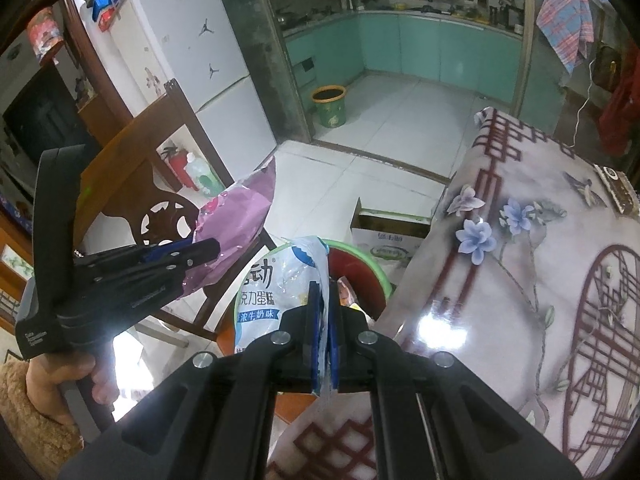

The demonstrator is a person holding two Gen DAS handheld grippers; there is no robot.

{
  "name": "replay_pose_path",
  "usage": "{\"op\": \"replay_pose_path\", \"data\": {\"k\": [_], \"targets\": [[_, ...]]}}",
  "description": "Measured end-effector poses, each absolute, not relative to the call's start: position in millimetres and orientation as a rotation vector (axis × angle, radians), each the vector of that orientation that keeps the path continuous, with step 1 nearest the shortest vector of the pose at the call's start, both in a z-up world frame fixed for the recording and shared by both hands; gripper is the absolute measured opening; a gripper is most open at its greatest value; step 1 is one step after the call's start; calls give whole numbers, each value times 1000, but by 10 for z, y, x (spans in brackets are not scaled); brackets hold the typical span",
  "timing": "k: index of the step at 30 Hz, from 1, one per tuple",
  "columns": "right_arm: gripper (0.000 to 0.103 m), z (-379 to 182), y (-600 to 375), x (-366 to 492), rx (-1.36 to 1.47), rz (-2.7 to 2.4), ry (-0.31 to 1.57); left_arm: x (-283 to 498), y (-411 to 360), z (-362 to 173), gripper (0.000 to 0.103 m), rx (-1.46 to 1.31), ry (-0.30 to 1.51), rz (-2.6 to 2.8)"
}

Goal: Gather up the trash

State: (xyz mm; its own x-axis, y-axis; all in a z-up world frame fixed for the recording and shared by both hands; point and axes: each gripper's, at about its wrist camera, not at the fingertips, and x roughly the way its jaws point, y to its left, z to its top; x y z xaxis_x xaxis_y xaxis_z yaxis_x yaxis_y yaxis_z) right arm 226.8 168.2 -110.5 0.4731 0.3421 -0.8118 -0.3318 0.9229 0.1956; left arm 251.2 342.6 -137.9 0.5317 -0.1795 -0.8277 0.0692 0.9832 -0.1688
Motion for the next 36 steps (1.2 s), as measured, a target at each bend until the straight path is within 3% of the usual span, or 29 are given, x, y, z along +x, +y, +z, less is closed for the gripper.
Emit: {"op": "replay_pose_path", "data": {"k": [4, 6, 7, 8, 9, 10, 14, 19, 21, 24, 28, 36], "targets": [[5, -1141, 1723, 2323, 6, 417, 1002, 2552, 3436, -1438, 19, -121, 1014, -143], [10, -1153, 1743, 2349, 2, 421, 1001, 2567, 3436, -1466, 20, -120, 1021, -141], [20, -1158, 1740, 2353, -1, 416, 999, 2573, 3438, -1474, 31, -119, 1023, -133], [28, -1161, 1737, 2364, -1, 413, 999, 2577, 3444, -1482, 48, -125, 1024, -127], [38, -1162, 1725, 2371, 5, 410, 996, 2578, 3449, -1481, 54, -136, 1022, -123], [40, -1160, 1707, 2374, 9, 405, 991, 2577, 3456, -1480, 63, -142, 1019, -118], [47, -1141, 1631, 2373, 26, 397, 988, 2558, 3449, -1461, 75, -133, 1022, -107], [65, -1022, 1420, 2257, 44, 357, 939, 2451, 3362, -1336, 78, -123, 998, -107], [66, -979, 1301, 2192, 56, 341, 921, 2377, 3280, -1256, 78, -104, 979, -104], [84, -914, 1098, 2077, 74, 300, 901, 2267, 3140, -1115, 78, -87, 949, -111], [96, -735, 727, 1846, 77, 232, 821, 2070, 2868, -852, 90, -57, 866, -120], [96, -212, -133, 1229, 47, 142, 591, 1467, 2017, -169, 98, -64, 579, -195]]}}
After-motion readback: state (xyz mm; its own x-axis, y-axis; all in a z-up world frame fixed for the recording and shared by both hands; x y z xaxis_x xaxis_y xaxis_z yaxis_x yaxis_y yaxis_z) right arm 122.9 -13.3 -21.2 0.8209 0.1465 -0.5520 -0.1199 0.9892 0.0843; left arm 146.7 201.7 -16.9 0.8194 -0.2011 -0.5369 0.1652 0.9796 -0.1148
